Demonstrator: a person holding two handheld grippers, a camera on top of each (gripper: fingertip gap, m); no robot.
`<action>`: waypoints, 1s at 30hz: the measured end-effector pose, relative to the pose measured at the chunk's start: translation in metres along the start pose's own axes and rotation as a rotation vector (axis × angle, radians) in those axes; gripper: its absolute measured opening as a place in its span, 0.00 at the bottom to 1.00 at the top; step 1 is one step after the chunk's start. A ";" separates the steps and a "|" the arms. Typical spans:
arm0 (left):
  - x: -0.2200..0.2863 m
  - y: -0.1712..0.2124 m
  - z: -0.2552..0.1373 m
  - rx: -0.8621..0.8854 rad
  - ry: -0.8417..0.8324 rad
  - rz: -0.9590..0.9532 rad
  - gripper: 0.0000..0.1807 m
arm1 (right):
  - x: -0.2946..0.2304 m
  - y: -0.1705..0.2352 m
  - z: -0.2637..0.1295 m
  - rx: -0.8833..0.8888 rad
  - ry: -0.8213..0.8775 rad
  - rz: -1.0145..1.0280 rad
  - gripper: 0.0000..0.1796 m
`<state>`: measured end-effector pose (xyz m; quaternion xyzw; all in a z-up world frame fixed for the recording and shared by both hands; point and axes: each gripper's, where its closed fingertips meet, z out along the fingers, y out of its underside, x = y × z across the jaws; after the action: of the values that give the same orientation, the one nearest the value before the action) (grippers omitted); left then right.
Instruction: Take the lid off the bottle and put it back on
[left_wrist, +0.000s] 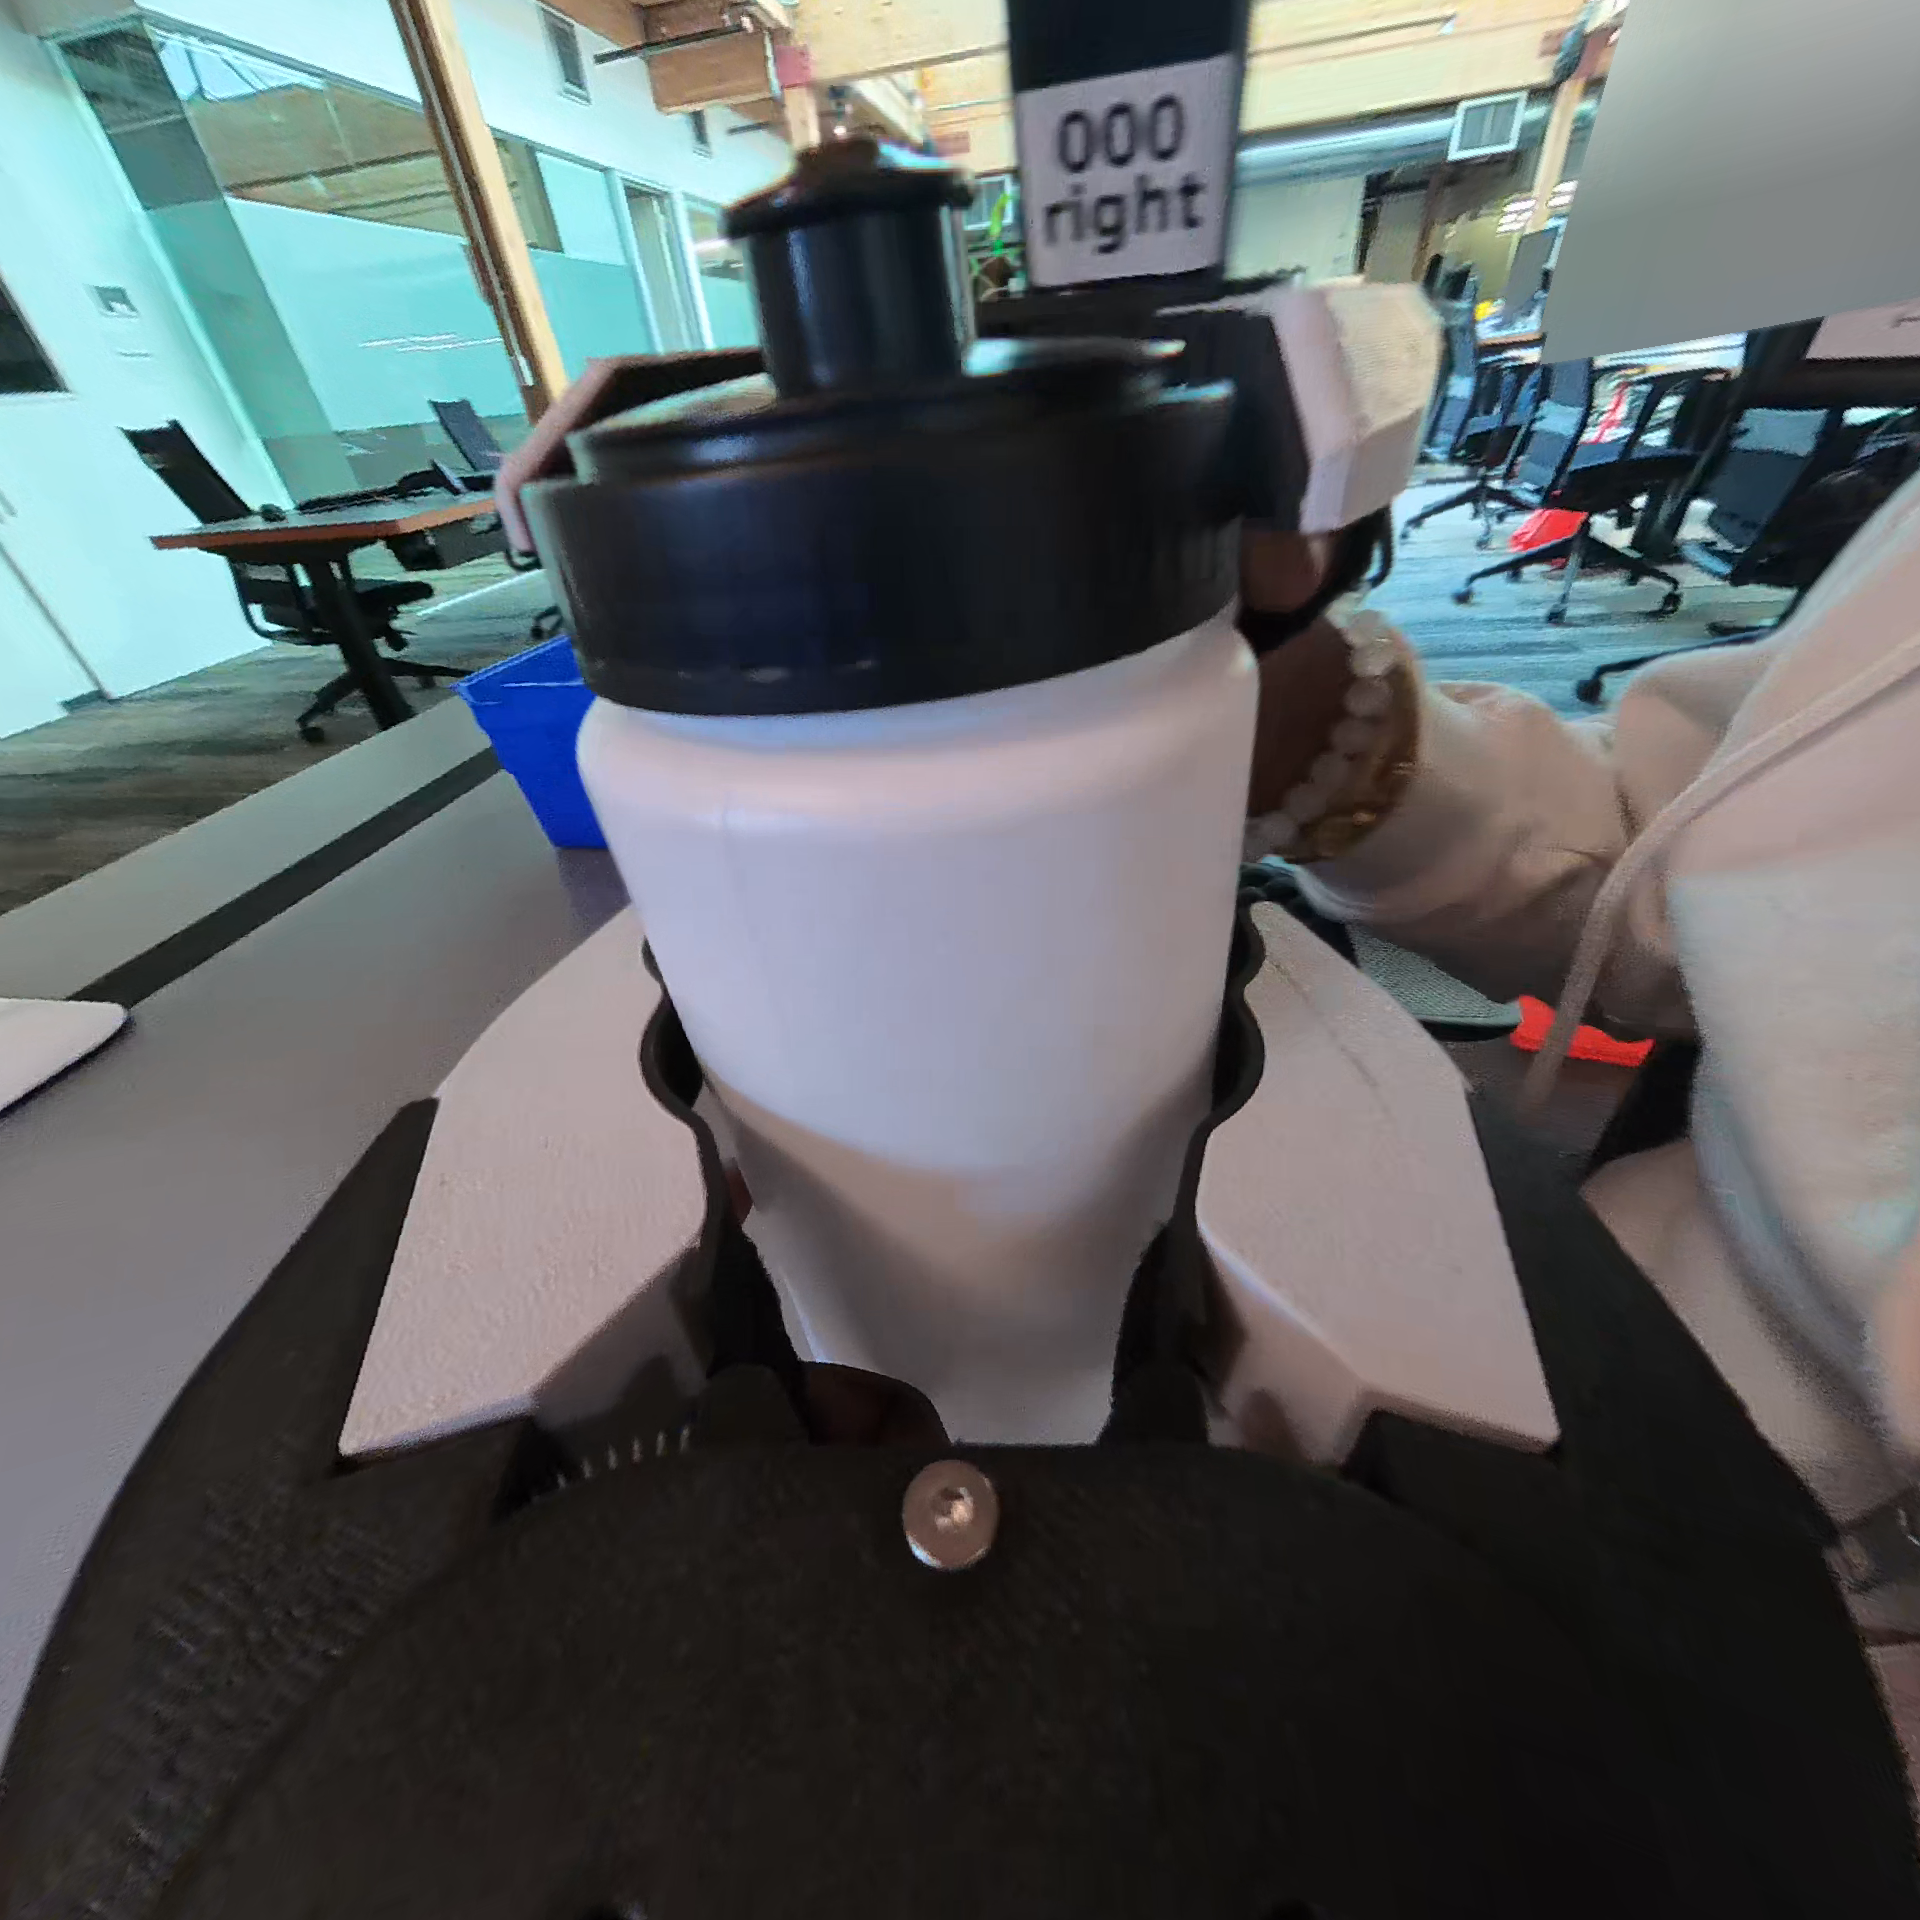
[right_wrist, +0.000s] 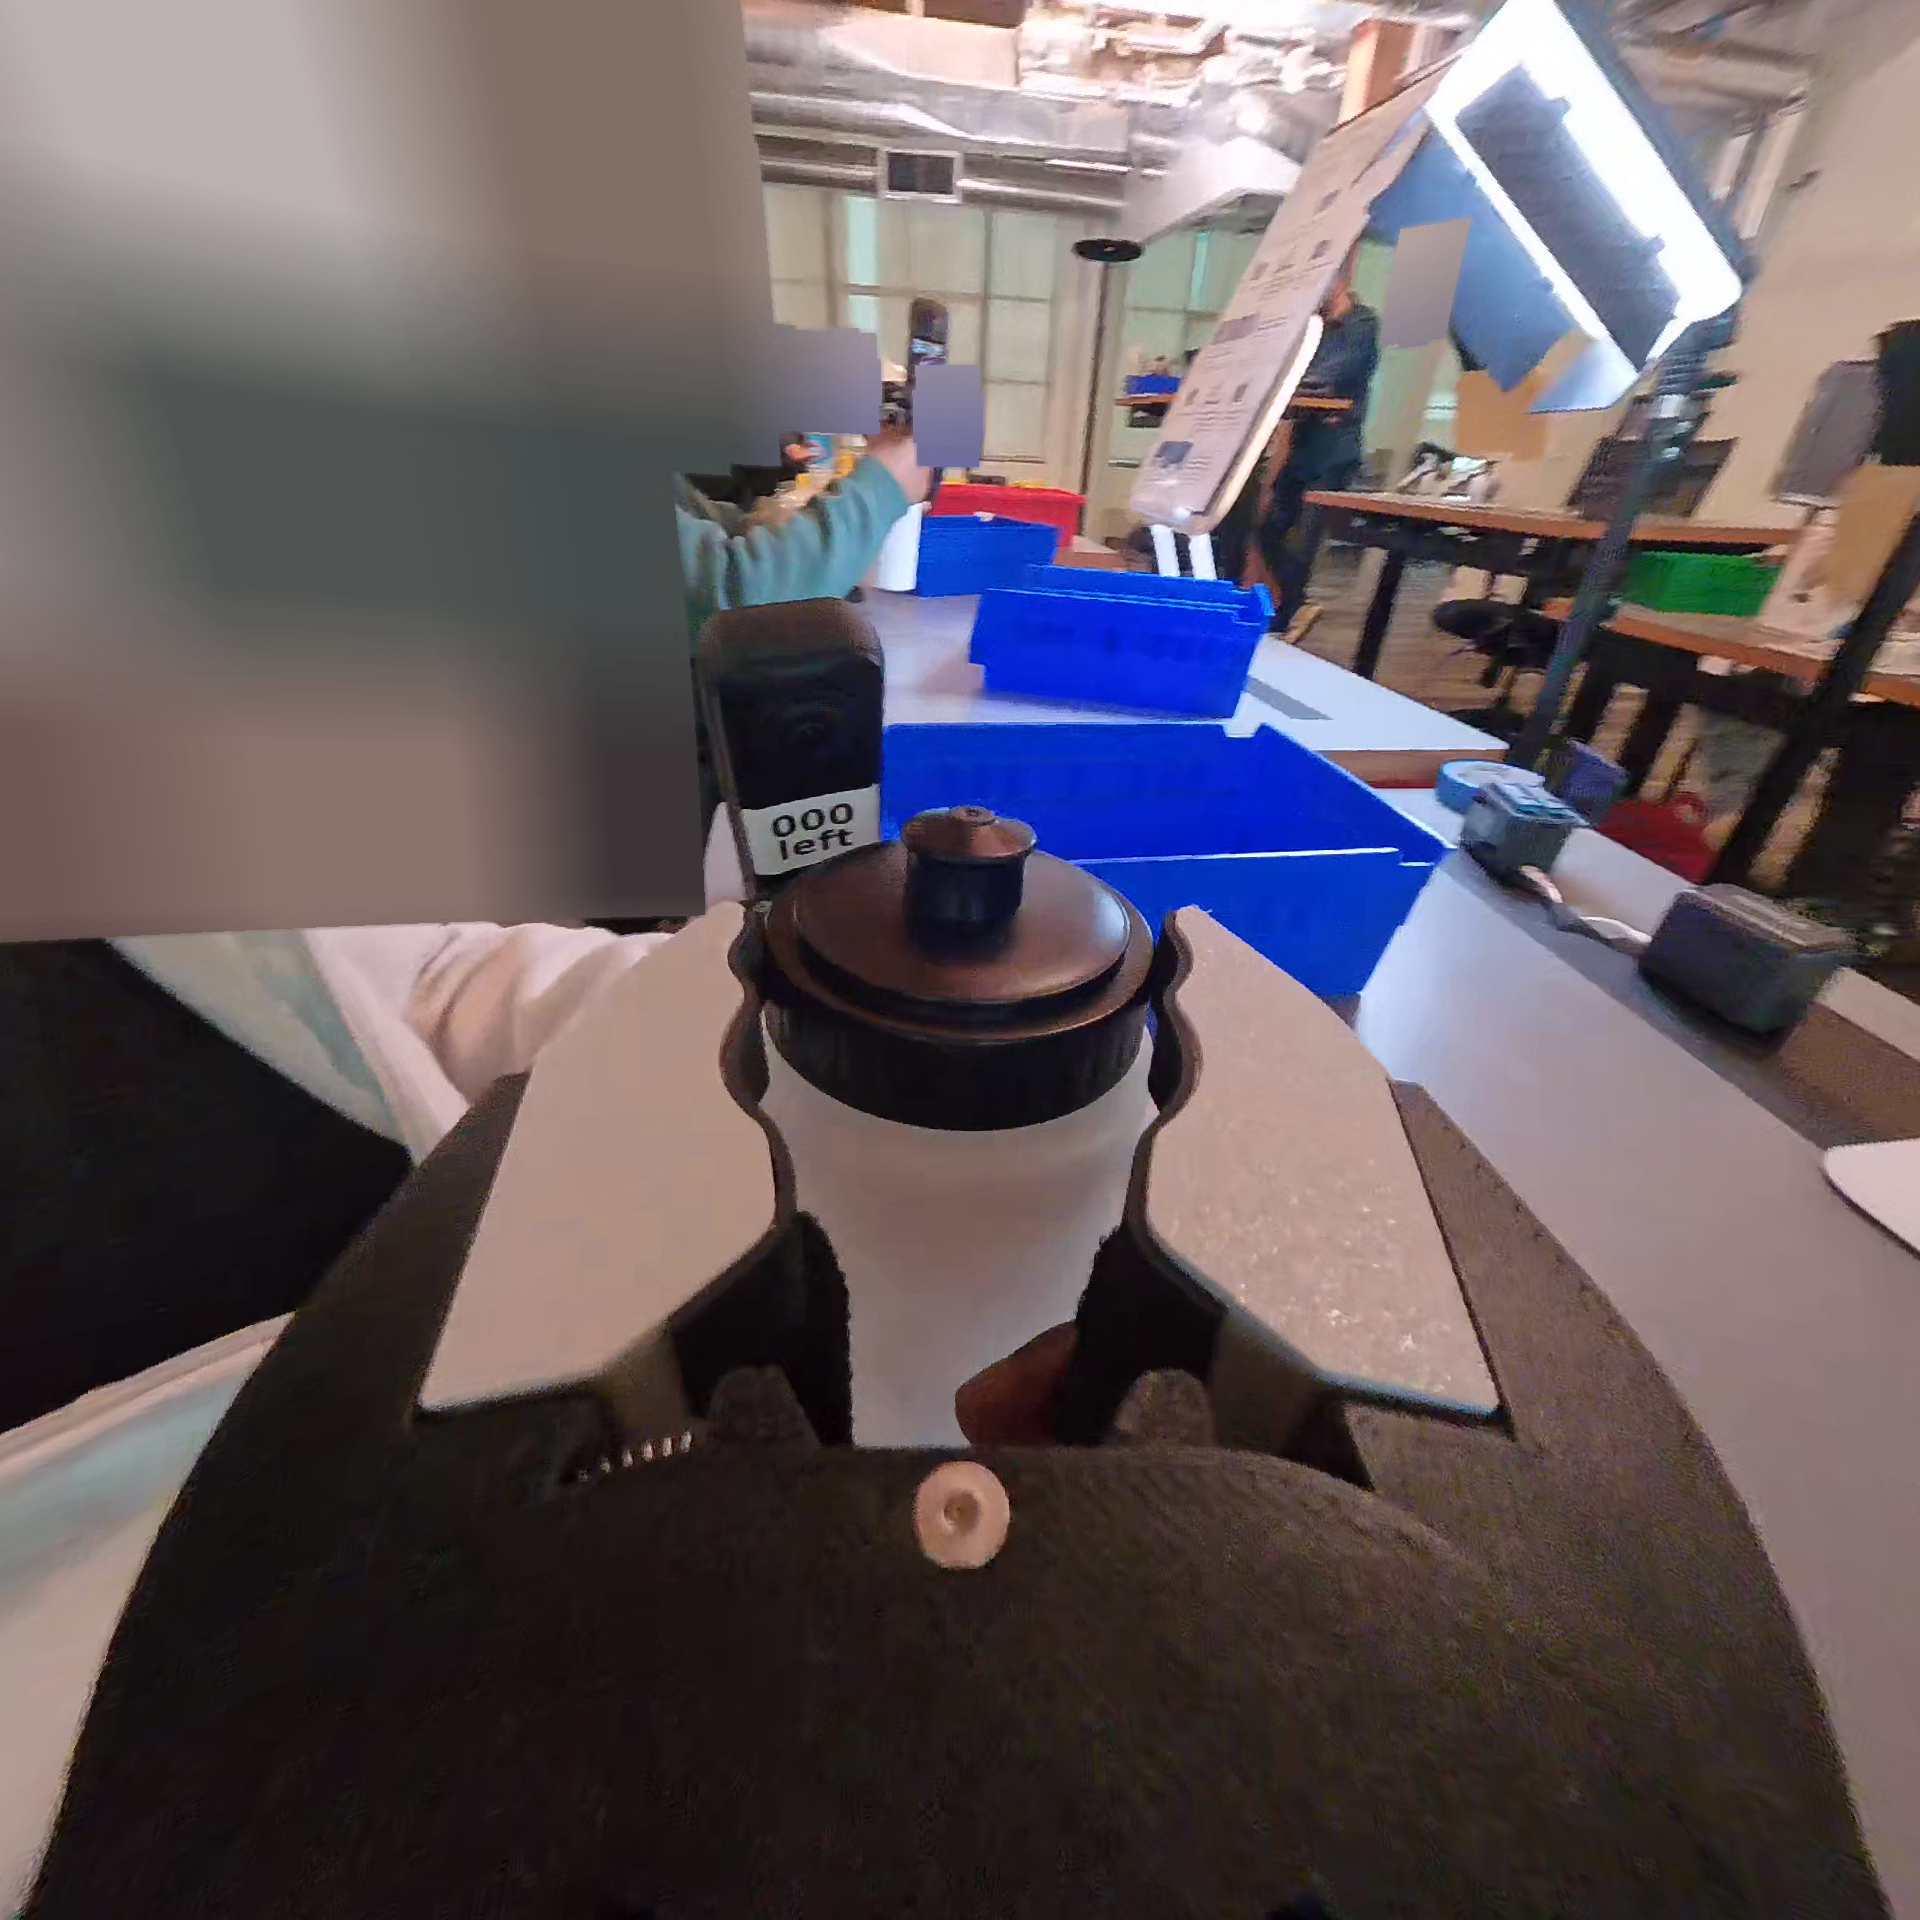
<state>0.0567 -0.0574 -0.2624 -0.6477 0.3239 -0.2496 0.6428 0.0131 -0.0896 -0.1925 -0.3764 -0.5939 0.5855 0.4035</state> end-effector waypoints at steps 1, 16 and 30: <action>0.001 0.000 0.000 0.003 0.013 -0.002 0.55 | -0.001 0.000 0.000 -0.006 -0.065 0.007 0.40; -0.008 0.001 0.000 -0.010 -0.076 0.020 0.55 | 0.001 -0.003 0.001 0.056 0.098 -0.015 0.54; 0.011 -0.001 -0.001 0.012 0.072 0.003 0.55 | -0.014 -0.003 -0.002 0.086 -0.414 0.066 0.41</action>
<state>0.0638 -0.0662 -0.2622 -0.6341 0.3464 -0.2736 0.6349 0.0208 -0.1019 -0.1901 -0.2498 -0.6261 0.6879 0.2692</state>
